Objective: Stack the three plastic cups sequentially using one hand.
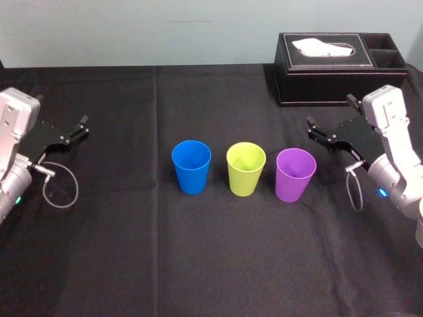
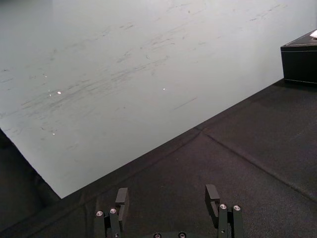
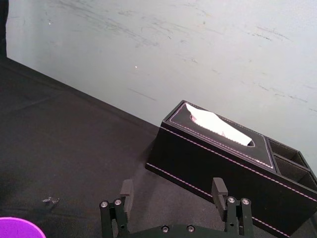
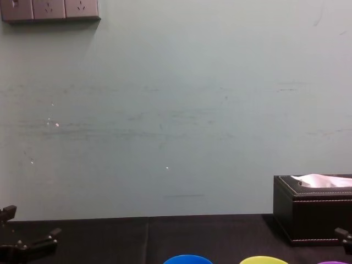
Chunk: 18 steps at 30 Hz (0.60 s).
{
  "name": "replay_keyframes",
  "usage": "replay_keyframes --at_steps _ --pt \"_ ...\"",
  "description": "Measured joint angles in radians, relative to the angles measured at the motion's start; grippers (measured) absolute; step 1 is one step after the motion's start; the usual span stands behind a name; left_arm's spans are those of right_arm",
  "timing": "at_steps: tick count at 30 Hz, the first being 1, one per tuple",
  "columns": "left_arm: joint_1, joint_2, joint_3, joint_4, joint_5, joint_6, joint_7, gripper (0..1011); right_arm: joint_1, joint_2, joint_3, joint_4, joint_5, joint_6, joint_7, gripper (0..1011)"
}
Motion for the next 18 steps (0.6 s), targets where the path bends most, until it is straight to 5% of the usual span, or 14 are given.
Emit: replay_keyframes --at_steps 18 --pt "0.0 0.0 0.0 0.0 0.0 0.0 0.0 1010 -0.042 -0.007 0.073 -0.035 0.028 0.004 0.033 1004"
